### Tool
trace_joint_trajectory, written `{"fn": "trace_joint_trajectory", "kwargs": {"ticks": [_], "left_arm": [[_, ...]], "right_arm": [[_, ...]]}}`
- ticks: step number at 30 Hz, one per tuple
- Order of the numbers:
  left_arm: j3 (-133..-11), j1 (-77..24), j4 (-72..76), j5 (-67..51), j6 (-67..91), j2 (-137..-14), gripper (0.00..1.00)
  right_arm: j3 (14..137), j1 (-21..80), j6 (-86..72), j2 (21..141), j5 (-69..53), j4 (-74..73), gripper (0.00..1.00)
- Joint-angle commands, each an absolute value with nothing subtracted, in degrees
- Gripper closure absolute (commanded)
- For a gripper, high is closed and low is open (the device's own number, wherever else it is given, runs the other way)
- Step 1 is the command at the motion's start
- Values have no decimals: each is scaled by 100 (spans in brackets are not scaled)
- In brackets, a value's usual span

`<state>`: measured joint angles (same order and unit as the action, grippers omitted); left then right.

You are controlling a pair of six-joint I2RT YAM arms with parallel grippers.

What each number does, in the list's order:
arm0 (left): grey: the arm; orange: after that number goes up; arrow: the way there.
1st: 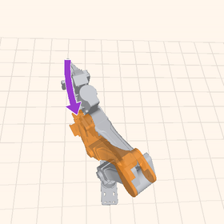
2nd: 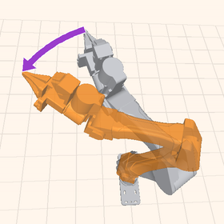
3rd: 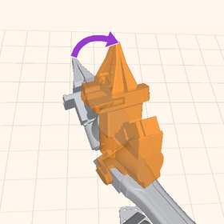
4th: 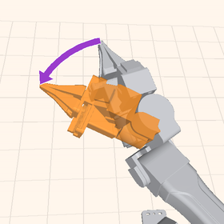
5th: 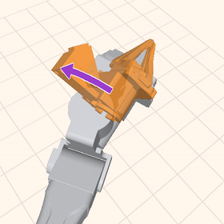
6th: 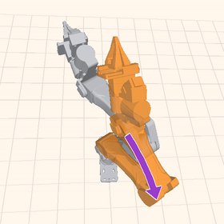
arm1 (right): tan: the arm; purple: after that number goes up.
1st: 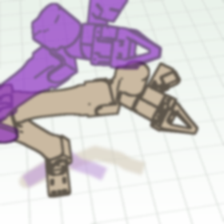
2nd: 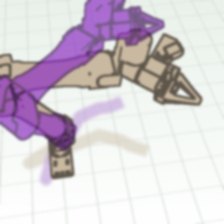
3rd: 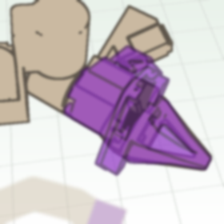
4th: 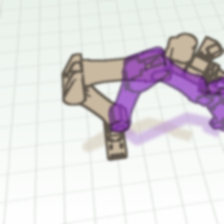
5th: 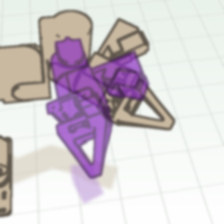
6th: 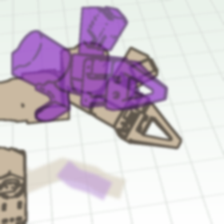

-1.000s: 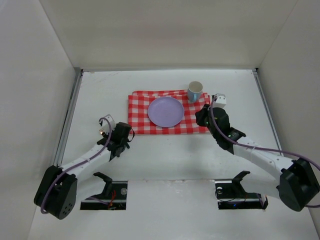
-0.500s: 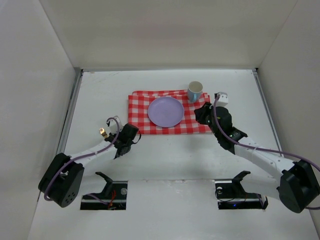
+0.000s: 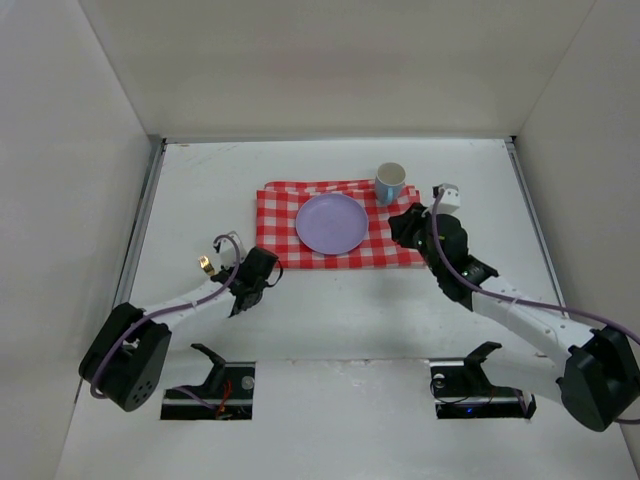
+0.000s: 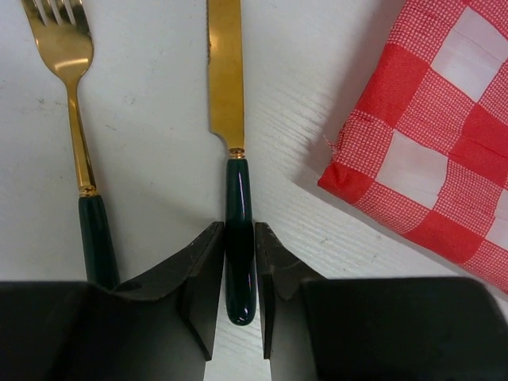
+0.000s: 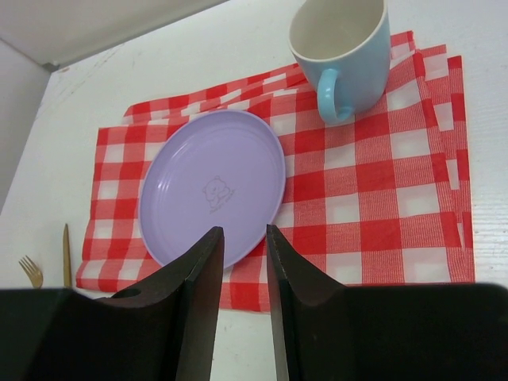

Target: Set the dinner table for one person

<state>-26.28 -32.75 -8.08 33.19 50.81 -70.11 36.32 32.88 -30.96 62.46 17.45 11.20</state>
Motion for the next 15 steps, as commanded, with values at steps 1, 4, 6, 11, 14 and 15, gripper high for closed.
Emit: {"fn": "trace_joint_trajectory", "kwargs": {"ticks": [1, 4, 6, 11, 14, 15], "left_arm": [[-2549, -3230, -721, 3287, 5194, -7093, 80], [-2531, -3142, -563, 3200, 5151, -7154, 80], [-2540, -3116, -528, 3120, 5115, -7181, 80], [-2645, -3037, -868, 3181, 4975, -6629, 97], [-2952, -3176, -1396, 3654, 4721, -5935, 99], [-3084, -3264, -1519, 3761, 4633, -5802, 99]], "right_arm": [[3568, 3239, -3138, 6152, 1696, 1442, 66], [3560, 3247, -3146, 6144, 1696, 1468, 66], [3568, 3239, -3138, 6170, 1696, 1450, 66], [3516, 3195, -3146, 6056, 1723, 1476, 66], [3472, 3133, -3146, 5960, 1731, 1468, 65], [3446, 3124, -3164, 5915, 1758, 1485, 64]]}}
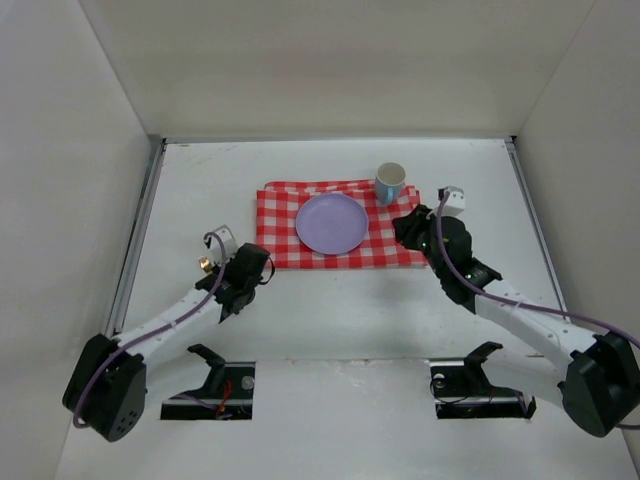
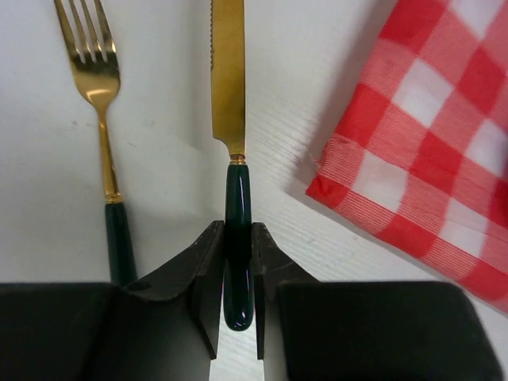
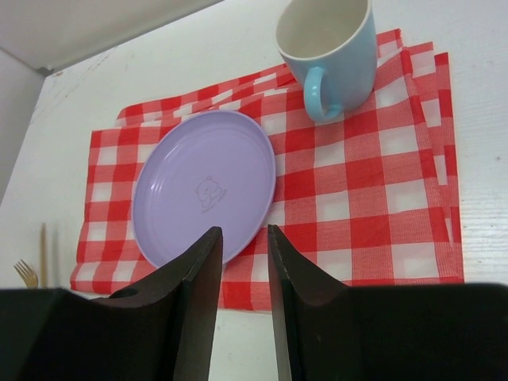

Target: Set the dinner table for one person

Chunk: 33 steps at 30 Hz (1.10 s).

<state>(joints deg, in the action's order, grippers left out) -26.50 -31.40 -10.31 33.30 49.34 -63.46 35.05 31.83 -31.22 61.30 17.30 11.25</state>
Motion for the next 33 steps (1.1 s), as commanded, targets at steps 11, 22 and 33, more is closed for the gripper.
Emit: {"fn": "trace_joint_trajectory", "kwargs": {"ticks": [11, 22, 33], "left_arm": [[-5035, -4943, -758, 3507, 4474, -7257, 100], [-7144, -5726, 43, 2918, 4649, -9763, 100], [-8314, -5840, 44, 2821, 4860, -11302, 100]], "right_arm": [[3226, 2756, -3488, 5766, 1784, 1582, 61], [2953, 2254, -3867, 5555, 1442, 1784, 60], [2900, 2149, -4096, 5590, 1108, 1916, 60]]}}
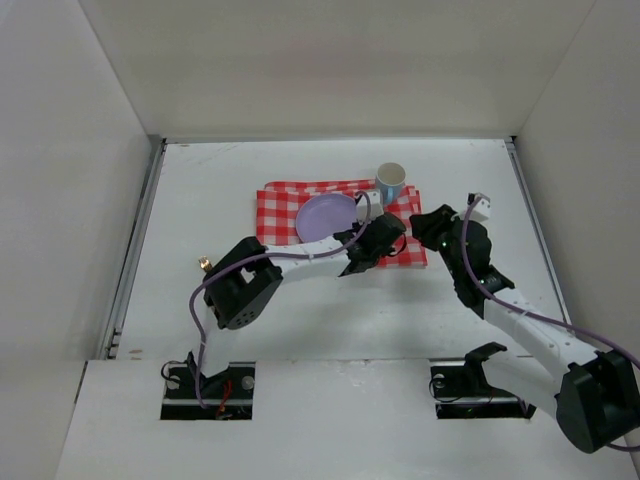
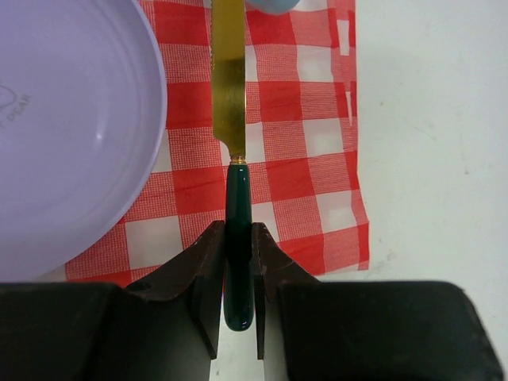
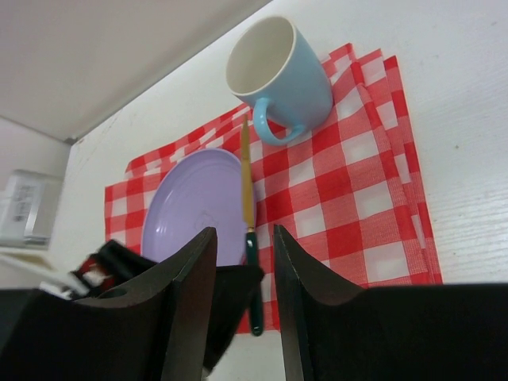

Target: Set the dinner table for one person

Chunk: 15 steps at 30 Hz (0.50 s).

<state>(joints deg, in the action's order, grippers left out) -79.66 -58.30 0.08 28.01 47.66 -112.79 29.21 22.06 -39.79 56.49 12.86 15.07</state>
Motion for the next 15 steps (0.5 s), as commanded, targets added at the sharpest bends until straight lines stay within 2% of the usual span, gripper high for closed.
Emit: {"fn": "trace_joint_trajectory", "kwargs": {"ticks": [1, 15], "left_arm": [[-8341, -5840, 61, 2821, 4869, -11346, 100], [-8727, -5656, -26, 2760, 5106, -12111, 99]], "right_arm": [[2900, 2140, -4096, 5590, 1107, 1907, 60], [2848, 2043, -4122, 5581, 1160, 1925, 60]]}}
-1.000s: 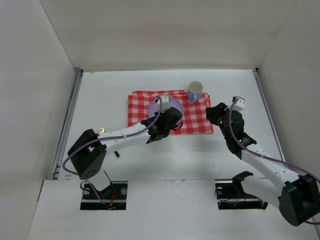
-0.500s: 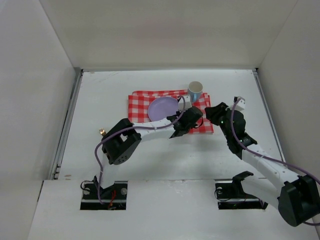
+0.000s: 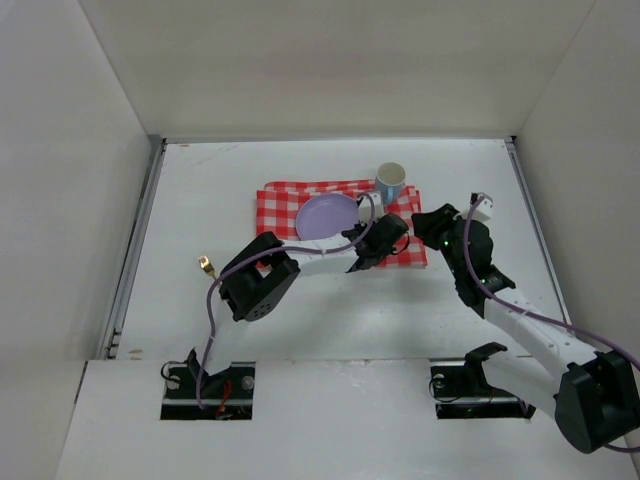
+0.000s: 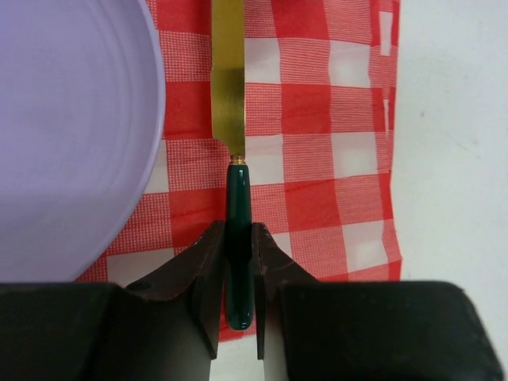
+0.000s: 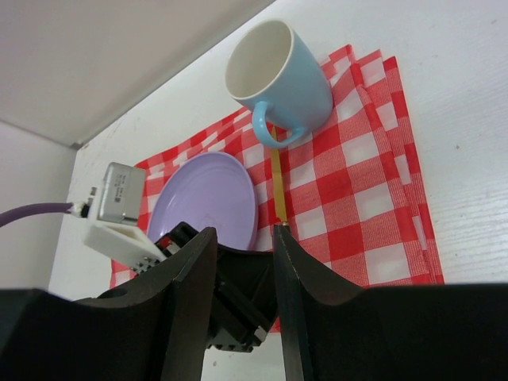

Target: Set the dinner table for one person

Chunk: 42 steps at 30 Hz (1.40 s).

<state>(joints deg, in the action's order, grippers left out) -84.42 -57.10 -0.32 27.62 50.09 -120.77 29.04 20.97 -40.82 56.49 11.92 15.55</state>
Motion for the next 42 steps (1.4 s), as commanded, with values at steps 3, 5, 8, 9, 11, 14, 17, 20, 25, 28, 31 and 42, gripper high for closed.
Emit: {"fn": "trace_joint_trajectory", "kwargs": {"ticks": [3, 5, 8, 9, 11, 14, 17, 20, 25, 28, 31, 42], "left_arm": [[-8771, -5638, -44, 2804, 5106, -12181, 98], [-8780, -5612, -44, 2804, 5124, -12225, 97], [-8772, -5594, -44, 2804, 5133, -12226, 93], [-8737, -5594, -27, 2804, 5133, -12199, 91], [-8640, -5603, 26, 2804, 5133, -12086, 84], [-8403, -5655, 149, 2891, 5036, -11787, 75], [-8052, -5699, 360, 3014, 4809, -11305, 69], [-7657, -5735, 606, 3102, 4493, -10699, 66], [-6603, -5603, 747, 3366, 4087, -9319, 67], [-5610, -5235, 563, 3463, 4104, -8274, 76], [-4547, -4542, -260, 3410, 4306, -6957, 87], [-3147, -2527, -3647, 3209, 4869, -4860, 72]], "right_arm": [[2848, 2008, -4122, 5590, 1125, 1925, 60], [2848, 2008, -4122, 5590, 1107, 1916, 60], [2856, 2008, -4131, 5625, 1107, 1916, 60], [2856, 2017, -4131, 5616, 1107, 1916, 60], [2856, 2026, -4131, 5590, 1107, 1916, 60], [2848, 1999, -4131, 5581, 1107, 1916, 60], [2830, 1999, -4131, 5520, 1125, 1916, 59], [2821, 1991, -4131, 5511, 1134, 1916, 57], [2812, 1991, -4148, 5528, 1160, 1925, 52], [2830, 1999, -4148, 5581, 1169, 1934, 52], [2856, 2008, -4148, 5669, 1107, 1951, 61], [2953, 2052, -4122, 5950, 1064, 1977, 57]]}}
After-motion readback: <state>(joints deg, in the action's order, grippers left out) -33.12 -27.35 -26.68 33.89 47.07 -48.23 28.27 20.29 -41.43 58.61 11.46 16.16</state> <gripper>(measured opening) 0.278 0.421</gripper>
